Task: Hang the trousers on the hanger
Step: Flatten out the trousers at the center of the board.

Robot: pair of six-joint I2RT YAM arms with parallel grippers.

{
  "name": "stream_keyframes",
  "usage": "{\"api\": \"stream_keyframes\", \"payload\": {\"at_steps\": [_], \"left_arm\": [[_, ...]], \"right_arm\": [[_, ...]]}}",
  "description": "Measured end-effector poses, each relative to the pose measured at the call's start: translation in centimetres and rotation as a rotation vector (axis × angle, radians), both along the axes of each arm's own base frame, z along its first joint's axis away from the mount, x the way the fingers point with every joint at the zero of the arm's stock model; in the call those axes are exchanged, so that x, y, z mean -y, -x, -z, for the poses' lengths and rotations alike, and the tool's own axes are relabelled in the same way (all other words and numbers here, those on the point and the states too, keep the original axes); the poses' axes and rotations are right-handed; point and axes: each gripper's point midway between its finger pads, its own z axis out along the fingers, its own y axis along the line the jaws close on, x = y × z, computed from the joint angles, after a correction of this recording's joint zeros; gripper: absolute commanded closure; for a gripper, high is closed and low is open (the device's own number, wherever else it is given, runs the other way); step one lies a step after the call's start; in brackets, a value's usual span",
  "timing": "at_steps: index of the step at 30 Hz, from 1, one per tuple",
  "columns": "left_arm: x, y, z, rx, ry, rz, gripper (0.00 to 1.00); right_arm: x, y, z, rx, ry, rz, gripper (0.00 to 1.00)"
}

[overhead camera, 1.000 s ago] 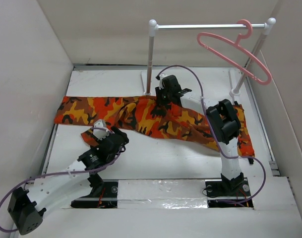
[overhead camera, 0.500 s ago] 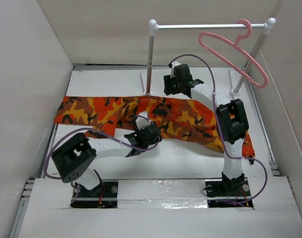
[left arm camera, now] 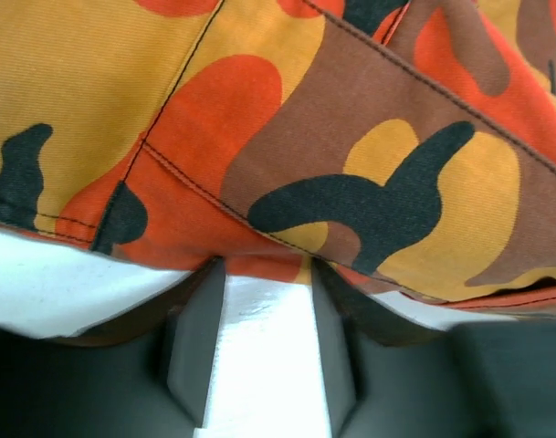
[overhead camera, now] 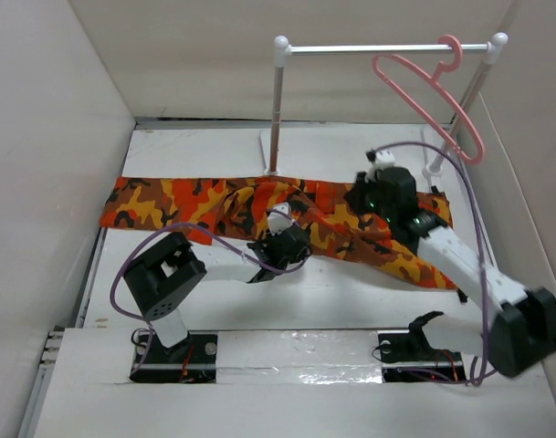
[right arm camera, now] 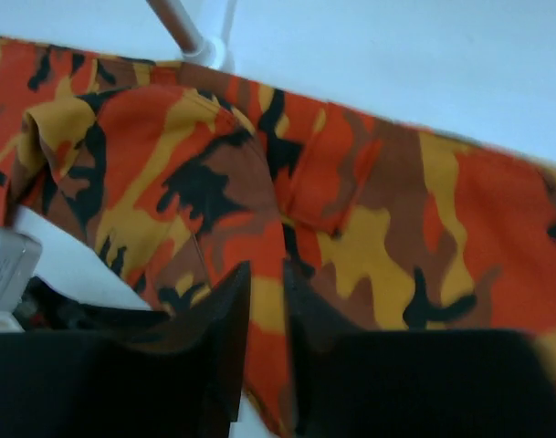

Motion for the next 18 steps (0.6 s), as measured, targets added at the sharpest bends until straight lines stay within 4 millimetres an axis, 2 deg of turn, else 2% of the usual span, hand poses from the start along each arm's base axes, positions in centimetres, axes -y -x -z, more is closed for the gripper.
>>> {"api": "stream_keyframes", "payload": {"at_steps": [1,2,4,5,6,7,8,10,14,15,16,18], "left_arm": [[0.0,-0.1,0.0,0.005,-0.006,0.003,0.68],[-0.1,-0.1,-0.1,0.011,-0.010,0.005,0.75],[-0.1,-0.3,-0.2,0.024,-0.017,0.006,0.81],[-0.1,-0.4,-0.3,0.031,-0.020,0.007,0.87],[-0.1,-0.5,-0.4,0.038,-0.022,0.007,0.89],[0.0,-0.6,-0.6,0.044,-0.023,0.008,0.92],[0.0,-0.8,-0.7,0.050,-0.022,0.009,0.97],[0.1,-1.1,-0.9,0.059,-0.015,0.008,1.00],[0.1,-1.6,-1.3,0.073,-0.005,0.012,1.00],[0.2,-1.6,-1.4,0.074,-0.005,0.014,1.00],[0.2,-1.6,-1.5,0.078,-0.005,0.016,1.00],[-0.1,-1.2,-1.8,0.086,-0.006,0.020,0.93]], "right_arm": [[1.3,1.6,0.4,0.012,-0.018,0.037,1.00],[2.7,3.2,0.9,0.017,-0.027,0.075,1.00],[5.5,5.9,2.3,0.025,-0.048,0.154,1.00],[6.7,7.2,3.4,0.013,-0.050,0.185,0.93],[7.5,8.3,4.5,-0.021,-0.051,0.213,0.72],[8.3,9.4,5.1,-0.022,-0.073,0.238,0.65],[8.6,10.2,5.5,-0.029,-0.080,0.241,0.58],[8.6,11.5,6.2,-0.061,-0.112,0.237,0.50],[8.2,12.5,7.1,-0.140,-0.110,0.216,0.47],[8.0,12.8,7.4,-0.169,-0.098,0.207,0.48],[7.8,13.2,7.7,-0.193,-0.089,0.195,0.58],[7.1,14.0,7.6,-0.203,-0.090,0.164,0.64]]}}
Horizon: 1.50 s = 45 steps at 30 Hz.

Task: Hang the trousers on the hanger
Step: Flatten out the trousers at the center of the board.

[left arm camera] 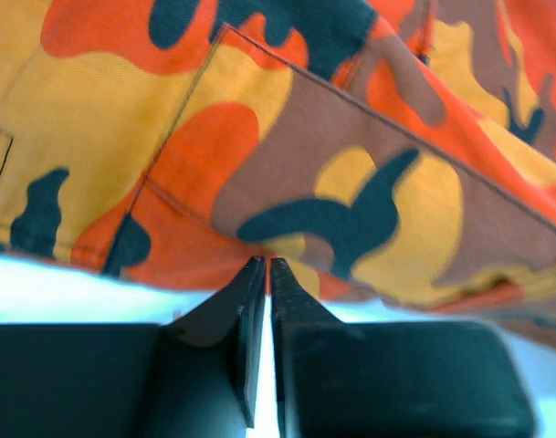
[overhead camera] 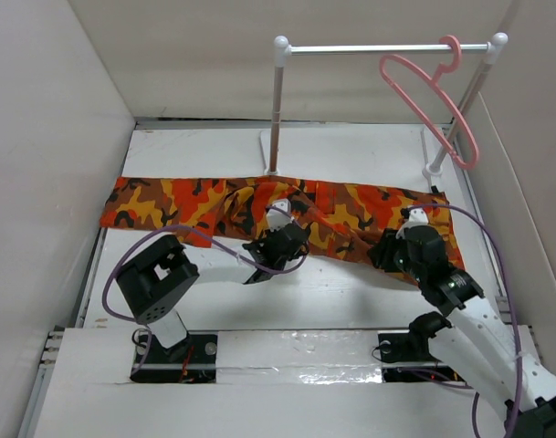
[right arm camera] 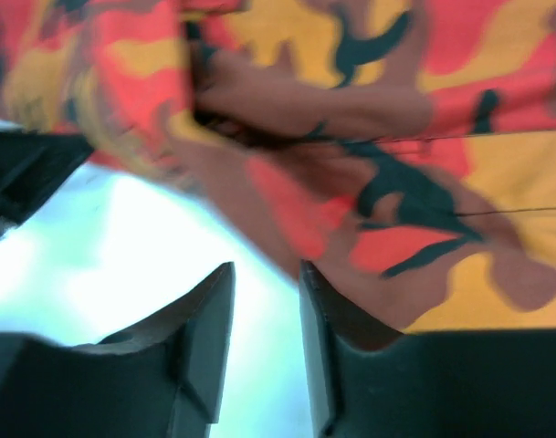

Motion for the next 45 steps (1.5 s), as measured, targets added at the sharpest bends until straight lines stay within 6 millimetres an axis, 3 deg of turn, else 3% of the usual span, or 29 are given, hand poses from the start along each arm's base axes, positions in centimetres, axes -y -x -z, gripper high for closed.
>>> {"api": "stream_keyframes", "payload": {"at_steps": [1,3,4,7,9,12,13,15,18,23,30,33,37,43,45], "left_arm": [[-0.1,0.4,-0.2,0.004,0.002,0.006,0.89],[-0.3,1.1,-0.8,0.012,0.009,0.020,0.79],[-0.4,1.3,-0.9,0.013,0.011,0.023,0.73],[-0.5,1.6,-1.1,0.016,0.014,0.029,0.65],[-0.8,1.7,-0.7,0.010,0.005,0.029,0.61],[-1.3,1.6,-0.2,-0.003,-0.007,0.024,0.60],[-1.4,1.6,-0.1,-0.006,-0.008,0.022,0.59],[-1.5,1.5,0.2,-0.012,-0.015,0.023,0.56],[-1.8,1.4,0.9,-0.024,-0.032,0.022,0.55],[-2.1,1.3,2.0,-0.043,-0.061,0.025,0.55],[-1.6,0.5,2.3,-0.041,-0.065,0.022,0.55],[-1.6,0.2,2.3,-0.039,-0.062,0.017,0.56],[-1.7,0.0,2.4,-0.041,-0.066,0.012,0.65],[-1.8,-0.1,2.6,-0.043,-0.072,0.007,0.92],[-1.8,-0.1,2.6,-0.043,-0.072,0.007,1.00]], "right_arm": [[-0.4,0.5,-0.4,0.010,-0.010,-0.020,0.77],[-1.4,1.3,-1.3,0.040,-0.029,-0.068,0.85],[-1.9,1.5,-1.8,0.050,-0.032,-0.094,0.94],[-4.2,1.6,-2.6,0.033,-0.003,-0.191,0.97],[-6.3,1.6,-2.4,0.017,0.031,-0.270,0.93],[-9.0,2.4,0.1,-0.052,0.103,-0.382,0.77],[-9.5,2.5,1.3,-0.089,0.139,-0.405,0.59],[-9.6,1.9,3.9,-0.151,0.213,-0.401,0.48],[-8.2,0.5,6.8,-0.219,0.290,-0.349,0.44],[-5.9,-3.0,7.9,-0.211,0.320,-0.208,0.40],[-6.3,-4.9,10.3,-0.235,0.365,-0.186,0.40],[-6.9,-5.9,10.3,-0.222,0.360,-0.188,0.41],[-7.2,-6.3,10.1,-0.210,0.354,-0.184,0.57],[-7.1,-5.3,8.7,-0.186,0.345,-0.189,0.79],[-7.2,-4.6,8.6,-0.185,0.335,-0.204,0.81]]}}
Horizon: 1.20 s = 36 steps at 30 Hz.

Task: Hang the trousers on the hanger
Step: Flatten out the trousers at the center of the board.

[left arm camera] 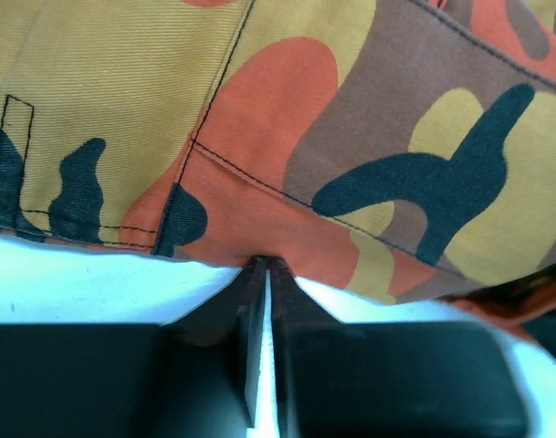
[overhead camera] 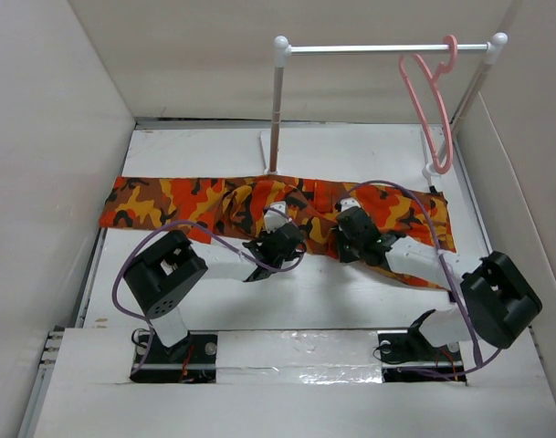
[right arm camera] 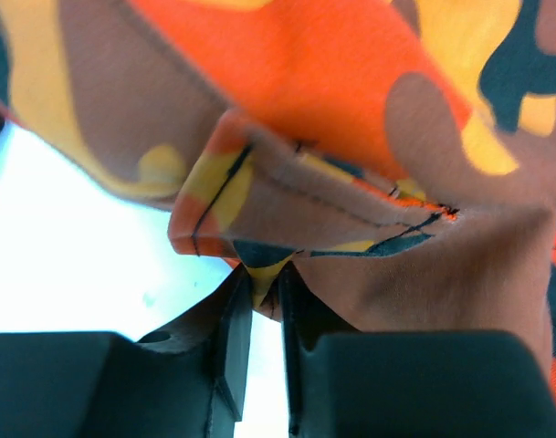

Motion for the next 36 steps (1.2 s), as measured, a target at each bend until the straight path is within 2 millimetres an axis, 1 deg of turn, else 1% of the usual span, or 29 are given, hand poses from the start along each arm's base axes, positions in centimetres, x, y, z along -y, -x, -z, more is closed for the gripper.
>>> {"api": "stream_keyframes", "payload": {"at_steps": [3,5,8,11,15,18,19,21,22,24,25,26,27,28,29,30,31,32,33,34,36], "left_arm": [[0.0,0.0,0.0,-0.001,0.000,0.000,1.00],[-0.1,0.1,0.0,-0.002,-0.001,0.000,1.00],[-0.5,0.6,-0.4,-0.001,-0.001,0.005,1.00],[-1.4,1.8,-1.7,0.007,0.010,0.015,1.00],[-1.6,3.4,-4.6,0.032,0.061,0.050,1.00],[-2.1,5.1,-5.6,0.028,0.082,0.077,1.00],[-2.4,5.8,-5.6,0.019,0.080,0.084,1.00],[-3.1,7.2,-5.2,-0.004,0.074,0.098,1.00],[-3.6,8.0,-4.8,-0.019,0.067,0.105,1.00],[-4.4,9.2,-4.3,-0.044,0.058,0.116,1.00],[-4.6,9.7,-4.1,-0.054,0.052,0.122,1.00],[-4.6,10.1,-4.1,-0.059,0.050,0.129,1.00],[-4.5,10.3,-4.1,-0.060,0.050,0.136,0.98],[-4.3,10.5,-4.2,-0.058,0.045,0.144,0.94],[-4.1,10.8,-4.2,-0.057,0.032,0.156,0.85],[-3.6,11.1,-4.4,-0.051,0.020,0.173,0.80],[-2.8,11.3,-4.8,-0.042,0.012,0.187,0.75],[-1.7,11.4,-5.3,-0.031,0.007,0.204,0.70],[-0.6,11.4,-5.8,-0.018,0.002,0.220,0.62],[0.6,11.3,-6.2,-0.003,0.001,0.232,0.59],[2.6,11.0,-6.8,0.021,0.003,0.244,0.56]], "right_arm": [[-0.1,1.3,0.5,-0.024,-0.013,-0.024,0.85],[-0.5,2.5,0.7,-0.045,-0.028,-0.050,0.85],[-1.5,4.5,0.2,-0.071,-0.060,-0.109,0.85],[-2.5,6.5,-0.8,-0.103,-0.105,-0.175,0.85],[-3.2,9.4,-1.4,-0.162,-0.132,-0.254,0.84],[-3.4,11.2,-1.9,-0.198,-0.156,-0.296,0.78],[-3.4,11.6,-2.1,-0.205,-0.167,-0.304,0.72],[-3.3,12.2,-2.4,-0.214,-0.184,-0.312,0.66],[-3.3,12.4,-2.5,-0.218,-0.190,-0.316,0.57],[-3.2,12.7,-2.5,-0.233,-0.193,-0.317,0.47],[-3.0,12.7,-2.5,-0.238,-0.189,-0.316,0.45],[-2.8,12.5,-2.7,-0.240,-0.185,-0.309,0.43],[-2.6,11.9,-3.1,-0.230,-0.189,-0.292,0.42],[-2.3,11.1,-3.7,-0.210,-0.197,-0.271,0.42],[-2.0,10.0,-4.5,-0.179,-0.213,-0.242,0.44],[-1.4,8.5,-5.5,-0.137,-0.234,-0.200,0.49],[-0.5,7.0,-6.6,-0.090,-0.263,-0.151,0.68],[0.6,5.3,-7.6,-0.033,-0.286,-0.094,0.80],[1.8,3.9,-8.5,0.016,-0.302,-0.038,0.91],[3.7,2.3,-9.3,0.068,-0.311,0.042,1.00],[7.1,-0.2,-10.5,0.150,-0.322,0.180,1.00]]}}
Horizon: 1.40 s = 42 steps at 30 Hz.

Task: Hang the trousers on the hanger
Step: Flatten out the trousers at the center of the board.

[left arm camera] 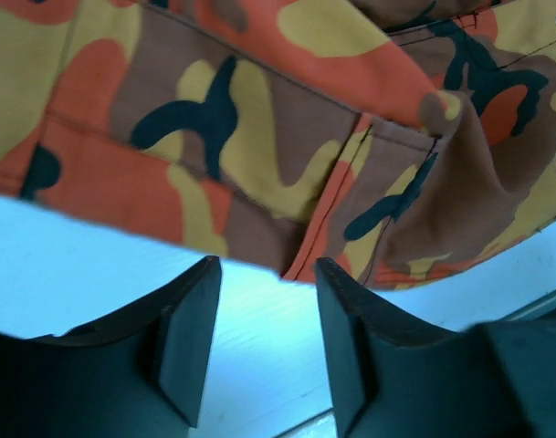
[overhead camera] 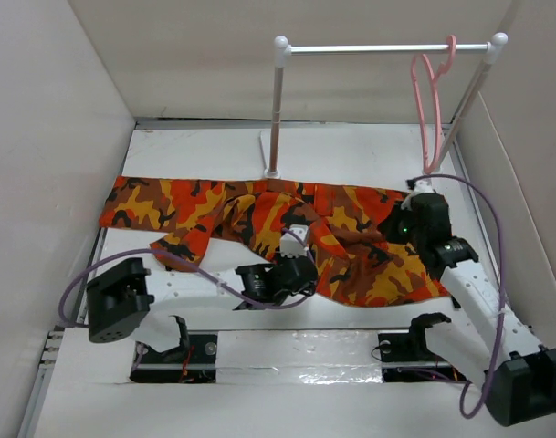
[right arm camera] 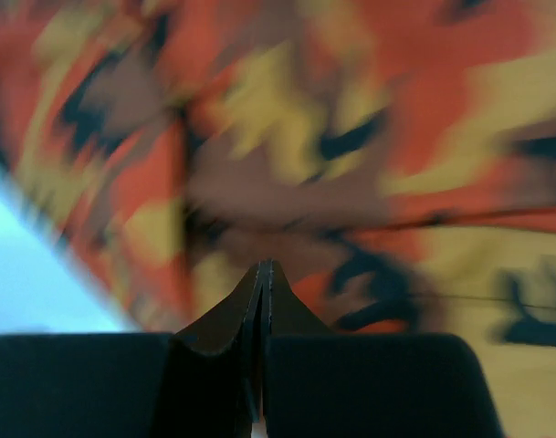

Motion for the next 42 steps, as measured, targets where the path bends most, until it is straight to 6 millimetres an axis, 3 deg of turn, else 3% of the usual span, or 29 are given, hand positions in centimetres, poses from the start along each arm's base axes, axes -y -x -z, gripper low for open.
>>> {"api": "stream_keyframes", "payload": {"at_steps": [1,3,7,9,10,14,19,24,27,28,30,31,32,36,39,42], "left_arm": [[0.7,-0.1,0.1,0.006,-0.002,0.006,0.56],[1.6,-0.4,1.1,0.011,-0.019,0.010,0.52],[1.8,-0.4,4.1,-0.002,-0.084,0.021,0.44],[2.0,-0.5,4.9,-0.001,-0.102,0.029,0.40],[2.1,-0.6,5.2,0.002,-0.107,0.033,0.40],[2.5,-0.7,6.4,0.014,-0.134,0.052,0.40],[3.4,-0.9,6.0,0.045,-0.113,0.076,0.49],[3.4,-0.7,6.4,0.057,-0.093,0.103,0.55],[3.4,-0.6,6.5,0.065,-0.081,0.113,0.59],[3.5,-0.6,6.5,0.067,-0.077,0.116,0.61],[3.6,-0.6,6.5,0.070,-0.071,0.123,0.65],[3.6,-0.6,6.5,0.071,-0.067,0.125,0.67],[3.7,-0.5,6.5,0.072,-0.065,0.128,0.70],[3.9,-0.5,6.3,0.074,-0.052,0.133,0.90],[3.6,-0.4,6.7,0.071,-0.056,0.132,1.00],[3.3,-0.3,7.0,0.068,-0.060,0.131,1.00]], "right_arm": [[2.1,-1.1,-0.3,0.026,0.002,0.081,1.00],[6.2,-2.6,-0.6,0.061,-0.003,0.226,0.91],[13.3,-4.2,0.1,0.082,0.014,0.469,0.60],[16.6,-4.8,0.8,0.071,0.013,0.568,0.50],[18.1,-5.0,1.4,0.059,0.005,0.617,0.39],[22.7,-5.7,3.9,0.019,-0.027,0.760,0.24],[24.8,-7.5,7.5,-0.096,-0.048,0.805,0.19],[26.3,-10.3,9.0,-0.145,-0.055,0.807,0.27],[26.4,-10.2,9.9,-0.172,-0.062,0.807,0.32],[26.3,-10.1,10.1,-0.179,-0.063,0.808,0.40],[26.2,-10.0,10.1,-0.181,-0.066,0.805,0.47],[26.1,-10.1,10.1,-0.181,-0.069,0.802,0.62],[26.0,-10.1,10.0,-0.179,-0.077,0.798,0.70],[25.8,-10.4,9.0,-0.151,-0.098,0.781,0.95],[25.3,-10.3,8.7,-0.152,-0.100,0.770,1.00],[24.6,-10.4,7.9,-0.141,-0.093,0.752,1.00]]}}
